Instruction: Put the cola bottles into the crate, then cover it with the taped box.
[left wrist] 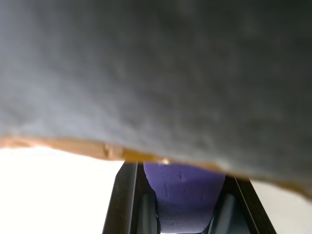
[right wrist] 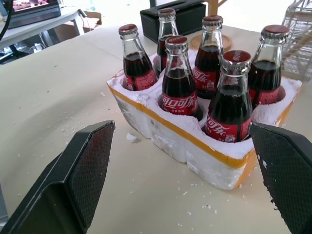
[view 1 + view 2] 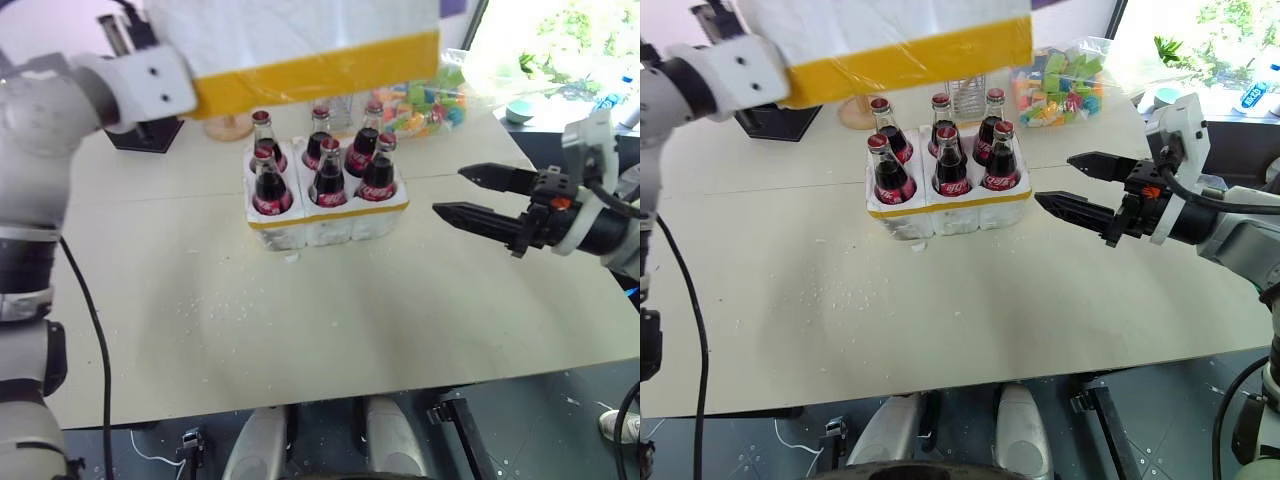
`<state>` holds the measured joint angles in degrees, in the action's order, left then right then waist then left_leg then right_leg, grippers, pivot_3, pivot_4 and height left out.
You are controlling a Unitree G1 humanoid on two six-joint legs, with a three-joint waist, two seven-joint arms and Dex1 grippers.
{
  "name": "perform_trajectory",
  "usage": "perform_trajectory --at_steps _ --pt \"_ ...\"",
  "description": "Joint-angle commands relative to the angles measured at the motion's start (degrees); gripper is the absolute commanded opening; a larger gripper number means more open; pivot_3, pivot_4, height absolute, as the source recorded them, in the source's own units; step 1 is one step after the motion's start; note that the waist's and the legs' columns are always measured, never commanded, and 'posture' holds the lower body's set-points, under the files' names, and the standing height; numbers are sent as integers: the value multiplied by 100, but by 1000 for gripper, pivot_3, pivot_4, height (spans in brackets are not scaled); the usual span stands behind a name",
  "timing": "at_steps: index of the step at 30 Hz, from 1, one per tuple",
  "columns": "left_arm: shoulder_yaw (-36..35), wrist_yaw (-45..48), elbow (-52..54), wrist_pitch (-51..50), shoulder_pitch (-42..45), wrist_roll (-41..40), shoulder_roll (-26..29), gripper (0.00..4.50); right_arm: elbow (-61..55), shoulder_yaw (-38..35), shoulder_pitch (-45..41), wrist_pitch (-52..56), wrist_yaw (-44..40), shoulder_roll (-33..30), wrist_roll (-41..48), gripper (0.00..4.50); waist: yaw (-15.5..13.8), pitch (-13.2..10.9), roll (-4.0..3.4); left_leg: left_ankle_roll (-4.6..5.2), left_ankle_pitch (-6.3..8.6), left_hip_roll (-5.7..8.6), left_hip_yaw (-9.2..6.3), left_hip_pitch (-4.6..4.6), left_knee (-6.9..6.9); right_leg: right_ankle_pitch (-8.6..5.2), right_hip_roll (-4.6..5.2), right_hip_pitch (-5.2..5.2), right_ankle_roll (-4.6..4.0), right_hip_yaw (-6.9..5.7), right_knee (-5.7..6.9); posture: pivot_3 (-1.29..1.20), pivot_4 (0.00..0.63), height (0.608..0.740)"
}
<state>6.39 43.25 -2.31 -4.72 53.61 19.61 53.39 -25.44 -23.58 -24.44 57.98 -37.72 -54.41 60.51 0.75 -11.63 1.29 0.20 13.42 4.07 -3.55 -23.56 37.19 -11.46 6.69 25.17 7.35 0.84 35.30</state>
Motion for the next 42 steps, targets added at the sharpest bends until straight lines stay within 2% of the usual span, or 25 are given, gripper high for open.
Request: perform_trajectory --at_steps 1,5,12,20,22,26,31,33,36,38,42 --pt "185 -295 468 37 -142 797 141 358 -208 -321 60 -88 205 59 188 4500 -1 0 0 0 0 0 0 0 0 0 0 0 0 1 -1 0 150 740" --pt "660 -650 569 277 -375 1654 -27 358 -228 -326 57 -124 406 118 303 4500 -18 0 0 1 0 0 1 4 1 0 0 -6 0 1 -1 0 150 740" --pt "856 -776 742 178 -687 2215 -470 358 -214 -318 -34 -148 667 132 416 4500 -29 0 0 2 0 1 -3 4 6 2 0 -12 4 0 -8 0 150 740" --pt "551 -404 1225 58 -1278 2087 -455 4317 -239 -301 74 -185 758 72 424 4500 -25 0 0 3 1 1 -4 6 6 2 0 -13 3 0 -7 0 150 740" --pt "402 -266 1307 7 -1402 1980 -364 4435 -214 -292 110 -195 729 42 377 4500 -32 0 0 3 2 1 -4 6 8 2 1 -15 3 0 -7 0 150 740" --pt "-430 96 1803 -437 -1894 1235 -272 4435 -93 -247 302 -216 572 -85 148 4500 -13 0 0 4 2 0 -5 6 6 2 1 -15 3 0 -10 0 150 740" --pt "-1113 154 2262 -474 -2357 838 -18 4435 44 -204 329 -276 421 -117 8 4500 -16 0 0 5 3 -2 -4 8 5 2 0 -13 3 0 -9 0 150 740" --pt "-1550 426 2366 -717 -2592 261 -26 4435 99 -196 326 -284 380 -117 -35 4500 -15 1 -1 5 3 -1 -4 14 6 2 1 -22 3 0 -12 0 150 740" --pt "-2486 1265 2180 -2291 -2666 -1476 -382 4435 130 -204 487 -329 96 -241 -172 4500 -16 1 -1 4 3 -2 -4 18 7 2 1 -26 3 0 -14 0 150 740" --pt "-3134 2185 1643 -3405 -2598 -2838 -312 4435 177 -253 660 -445 -339 -460 -347 4500 -13 1 -1 5 3 -3 -9 18 11 1 -3 -27 3 -6 -12 0 150 740" --pt "-3590 4093 546 -3973 -2834 -4264 748 4435 610 -352 743 -640 -1105 -891 -583 4500 46 0 -2 5 3 -6 5 19 10 1 -10 -26 3 -5 -11 0 150 740"
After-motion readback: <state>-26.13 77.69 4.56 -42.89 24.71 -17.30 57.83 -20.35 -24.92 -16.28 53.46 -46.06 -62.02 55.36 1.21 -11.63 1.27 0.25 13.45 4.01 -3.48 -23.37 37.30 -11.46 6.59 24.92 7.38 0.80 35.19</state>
